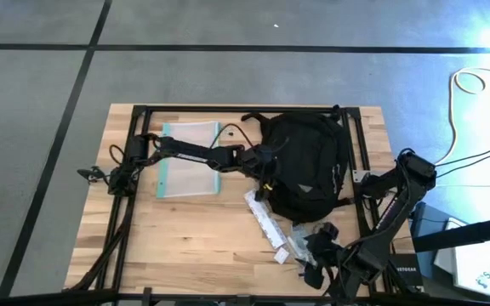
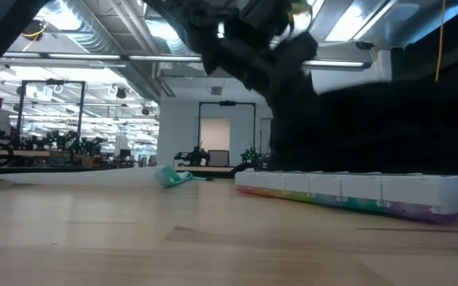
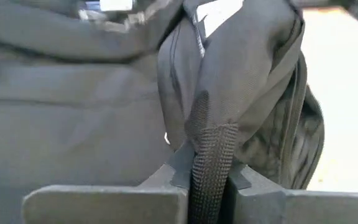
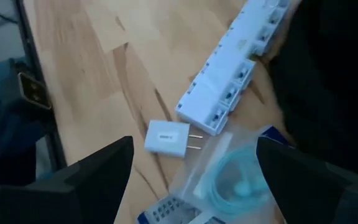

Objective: Unpack backpack
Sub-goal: Remove the black cellphone from the black backpack

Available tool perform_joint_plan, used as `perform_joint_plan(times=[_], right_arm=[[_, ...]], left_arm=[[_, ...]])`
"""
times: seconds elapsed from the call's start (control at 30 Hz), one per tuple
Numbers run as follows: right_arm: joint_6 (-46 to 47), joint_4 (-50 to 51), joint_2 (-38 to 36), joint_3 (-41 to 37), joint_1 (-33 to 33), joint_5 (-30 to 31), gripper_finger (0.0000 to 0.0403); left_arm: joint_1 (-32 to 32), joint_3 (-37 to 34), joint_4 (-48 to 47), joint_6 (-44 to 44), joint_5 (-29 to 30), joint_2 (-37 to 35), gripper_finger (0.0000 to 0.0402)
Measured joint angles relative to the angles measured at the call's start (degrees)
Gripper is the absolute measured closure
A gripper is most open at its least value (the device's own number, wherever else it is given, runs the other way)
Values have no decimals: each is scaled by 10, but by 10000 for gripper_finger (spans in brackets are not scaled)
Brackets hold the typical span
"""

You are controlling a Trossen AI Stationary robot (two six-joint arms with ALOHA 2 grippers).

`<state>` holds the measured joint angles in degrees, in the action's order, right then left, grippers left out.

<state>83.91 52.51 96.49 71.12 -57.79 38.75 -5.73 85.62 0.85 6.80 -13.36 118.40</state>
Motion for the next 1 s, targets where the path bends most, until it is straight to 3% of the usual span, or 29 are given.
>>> perform_joint_plan(times=[0.13,0.3,0.5,0.6,0.67,0.77,1.0], right_arm=[[34,0,0,-40,-5,49,79],[96,16,1,-90,6,63,79],[231,155,1,-110,9,54,79],[340,242,-2,-110,13,53,79],[355,250,-5,-110,17,43,79],[297,201,-6,-110,27,43,79],[46,40,-7,-110,103,16,79]], left_arm=[[-13,0,-3,-40,-53,-38,398],[-28,0,-25,-99,-129,-101,400],[-42,-5,-83,-106,-136,-128,400],[-42,-33,-71,-96,-128,-128,401],[-41,-62,-41,-93,-114,-128,401],[-44,-105,-6,-98,-109,-127,401],[-48,-153,61,-117,-108,-126,401]])
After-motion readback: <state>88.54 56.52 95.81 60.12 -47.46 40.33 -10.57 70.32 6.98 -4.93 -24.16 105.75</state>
